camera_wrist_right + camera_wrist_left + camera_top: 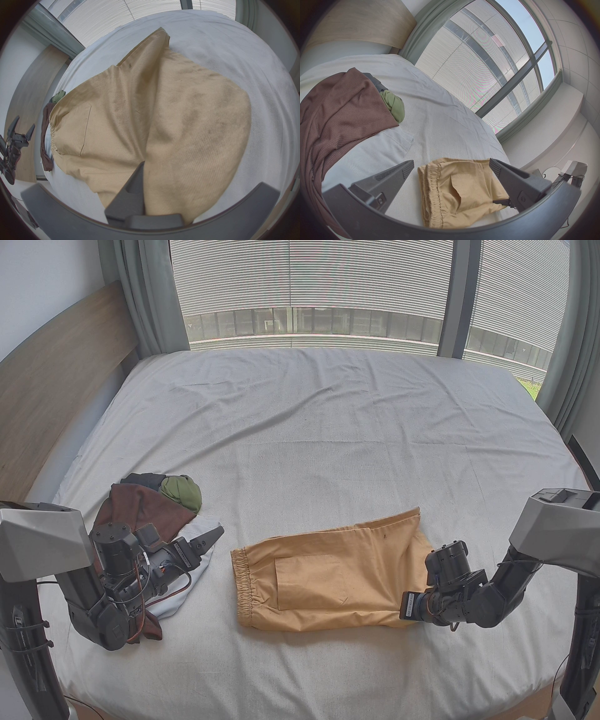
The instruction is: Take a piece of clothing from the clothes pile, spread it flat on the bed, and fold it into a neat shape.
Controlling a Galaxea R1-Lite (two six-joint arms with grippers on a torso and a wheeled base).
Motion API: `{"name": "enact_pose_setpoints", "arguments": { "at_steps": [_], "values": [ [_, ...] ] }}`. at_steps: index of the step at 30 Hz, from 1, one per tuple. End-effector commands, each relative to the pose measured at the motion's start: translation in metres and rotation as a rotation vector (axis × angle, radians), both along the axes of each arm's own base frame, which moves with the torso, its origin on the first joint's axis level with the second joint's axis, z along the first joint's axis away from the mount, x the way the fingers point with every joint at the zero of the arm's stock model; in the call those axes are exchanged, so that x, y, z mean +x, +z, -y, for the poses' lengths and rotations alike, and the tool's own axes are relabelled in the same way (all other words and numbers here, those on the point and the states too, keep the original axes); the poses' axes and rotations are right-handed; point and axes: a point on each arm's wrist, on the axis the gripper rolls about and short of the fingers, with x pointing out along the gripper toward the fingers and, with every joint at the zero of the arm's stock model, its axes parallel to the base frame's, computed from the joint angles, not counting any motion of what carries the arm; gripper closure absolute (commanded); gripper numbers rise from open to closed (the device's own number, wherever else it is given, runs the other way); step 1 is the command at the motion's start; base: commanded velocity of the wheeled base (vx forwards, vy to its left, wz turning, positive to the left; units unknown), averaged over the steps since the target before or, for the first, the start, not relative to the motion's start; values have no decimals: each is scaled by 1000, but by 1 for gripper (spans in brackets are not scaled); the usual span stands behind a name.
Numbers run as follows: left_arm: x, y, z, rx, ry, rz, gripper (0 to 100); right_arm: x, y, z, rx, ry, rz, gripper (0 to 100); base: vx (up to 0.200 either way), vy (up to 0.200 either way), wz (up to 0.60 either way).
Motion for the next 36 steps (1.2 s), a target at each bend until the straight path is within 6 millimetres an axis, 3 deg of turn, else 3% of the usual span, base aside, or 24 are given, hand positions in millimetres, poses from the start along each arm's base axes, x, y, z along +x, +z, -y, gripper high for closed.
{"name": "enact_pose_setpoints", "arguments": {
  "at_steps": [1, 10, 11, 16, 26, 32, 36],
  "values": [
    [-1, 1, 0, 0, -2, 1, 0, -8, 4, 3, -6, -4, -4, 100, 0, 0, 0],
    [-1, 0, 1, 0, -3, 0, 0, -9, 4, 3, -7, -2, -6, 100, 0, 0, 0],
    [-1, 0, 1, 0, -3, 0, 0, -9, 4, 2, -9, -2, -6, 0, 0, 0, 0],
    [-1, 0, 1, 1, -4, 0, 0, -24, 7, 4, -21, 22, -34, 0, 0, 0, 0],
    [-4, -2, 2, 5, -12, -14, 0, -68, 15, -27, 24, 216, -84, 0, 0, 0, 0],
    [-12, -6, 7, 1, -63, -46, 0, -84, 41, -54, 136, 336, -26, 0, 0, 0, 0],
    [-18, -8, 10, 7, -91, -62, 0, -79, 68, -57, 255, 344, 125, 0, 0, 0, 0]
  ]
}}
